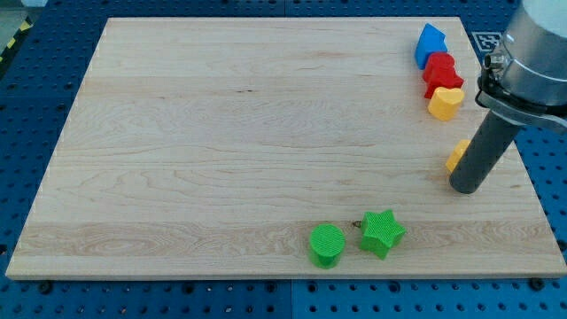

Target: Slide the yellow hexagon to the yellow heart

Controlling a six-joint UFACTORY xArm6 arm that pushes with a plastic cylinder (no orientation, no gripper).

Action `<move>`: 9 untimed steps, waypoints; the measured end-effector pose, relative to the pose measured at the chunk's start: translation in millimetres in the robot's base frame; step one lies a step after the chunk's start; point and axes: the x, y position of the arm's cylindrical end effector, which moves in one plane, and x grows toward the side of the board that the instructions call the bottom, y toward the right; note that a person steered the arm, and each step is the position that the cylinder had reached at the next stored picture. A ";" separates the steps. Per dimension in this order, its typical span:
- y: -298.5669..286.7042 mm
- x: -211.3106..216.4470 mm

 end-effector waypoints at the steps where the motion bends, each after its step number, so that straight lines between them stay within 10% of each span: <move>1: 0.7 -4.5; 9: 6.8 -6.3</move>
